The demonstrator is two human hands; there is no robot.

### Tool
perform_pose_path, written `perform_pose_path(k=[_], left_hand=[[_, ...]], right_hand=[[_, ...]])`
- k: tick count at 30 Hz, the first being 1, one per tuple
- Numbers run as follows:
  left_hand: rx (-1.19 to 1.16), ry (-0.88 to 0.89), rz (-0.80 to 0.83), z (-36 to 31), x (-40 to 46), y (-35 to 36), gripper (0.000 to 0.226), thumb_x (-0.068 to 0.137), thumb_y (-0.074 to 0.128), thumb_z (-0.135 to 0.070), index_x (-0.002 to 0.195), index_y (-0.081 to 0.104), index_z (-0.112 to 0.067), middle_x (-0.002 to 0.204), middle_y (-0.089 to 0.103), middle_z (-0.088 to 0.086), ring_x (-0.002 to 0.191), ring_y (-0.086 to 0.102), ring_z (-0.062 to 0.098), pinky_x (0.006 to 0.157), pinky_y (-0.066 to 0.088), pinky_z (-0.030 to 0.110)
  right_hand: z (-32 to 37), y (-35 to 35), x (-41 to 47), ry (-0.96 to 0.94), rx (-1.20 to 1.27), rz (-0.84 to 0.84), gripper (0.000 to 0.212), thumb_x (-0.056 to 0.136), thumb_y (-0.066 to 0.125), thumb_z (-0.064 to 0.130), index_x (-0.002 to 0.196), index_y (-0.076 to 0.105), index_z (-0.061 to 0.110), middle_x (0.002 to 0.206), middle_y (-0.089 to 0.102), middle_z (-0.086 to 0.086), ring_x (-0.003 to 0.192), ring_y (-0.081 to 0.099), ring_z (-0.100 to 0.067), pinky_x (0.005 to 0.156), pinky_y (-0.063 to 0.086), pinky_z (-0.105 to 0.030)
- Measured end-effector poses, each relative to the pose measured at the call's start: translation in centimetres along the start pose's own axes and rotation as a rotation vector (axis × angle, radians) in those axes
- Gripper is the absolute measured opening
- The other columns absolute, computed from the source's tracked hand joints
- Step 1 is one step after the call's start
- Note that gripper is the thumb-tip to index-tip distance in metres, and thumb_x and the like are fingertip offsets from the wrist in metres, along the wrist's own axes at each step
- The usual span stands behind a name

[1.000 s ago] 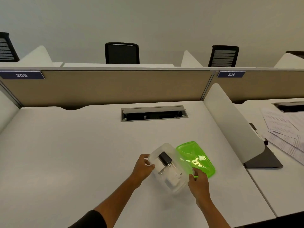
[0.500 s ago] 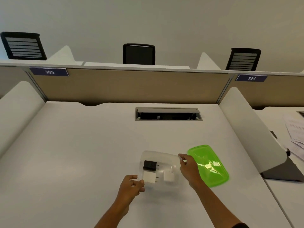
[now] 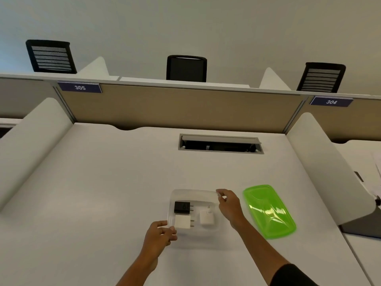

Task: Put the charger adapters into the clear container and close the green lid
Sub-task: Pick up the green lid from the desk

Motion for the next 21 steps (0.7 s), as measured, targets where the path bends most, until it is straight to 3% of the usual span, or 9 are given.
perform_pose_path(k=[6,12,17,21], left_hand=[[0.084,0.008,-0.022,-0.5,0.2,-0.6,0.038,0.098,0.068,-0.036,0.128,0.055,-0.018,0.108,0.073,0.003,0.091,0.076,0.021,0.070,0.060,0.028],[0.143,0.066,-0.065,-1.1,1.0,-1.2,0.037,0.099,0.067,-0.032,0.131,0.059,-0.017,0.118,0.070,0.008,0.104,0.070,0.025,0.096,0.061,0.045],[0.160,0.091,-0.068,-1.5,1.2,-1.2,0.036,0.099,0.067,-0.031,0.132,0.059,-0.018,0.119,0.068,0.007,0.110,0.068,0.028,0.098,0.060,0.047],[0.183,0.102,-0.061,-1.6,1.3,-1.0,0.037,0.099,0.068,-0.031,0.132,0.058,-0.018,0.120,0.069,0.008,0.111,0.067,0.029,0.100,0.060,0.049]], right_hand=[[0.1,-2.1,-0.3,-0.041,-0.045,-0.016,0.032,0.099,0.067,0.010,0.131,0.068,0.007,0.125,0.069,-0.009,0.101,0.070,-0.032,0.093,0.056,-0.040],[-4.1,-7.3,-1.8,-0.109,-0.293,0.025,0.044,0.079,0.088,0.002,0.120,0.071,0.001,0.114,0.068,-0.013,0.092,0.063,-0.033,0.087,0.054,-0.039],[-9.4,-11.6,-3.3,-0.024,-0.490,0.028,0.043,0.073,0.092,0.006,0.112,0.073,0.004,0.114,0.067,-0.013,0.108,0.062,-0.034,0.096,0.051,-0.045],[-12.2,-13.2,-4.5,0.035,-0.578,0.017,0.040,0.074,0.093,0.014,0.109,0.074,0.008,0.117,0.066,-0.009,0.119,0.058,-0.030,0.099,0.049,-0.038]])
Point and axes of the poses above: each hand's wrist, its own x-axis towards the middle knuckle, its own y-axis out of the palm, z = x × y, the point moved 9 cm from there along x, towards the middle knuckle
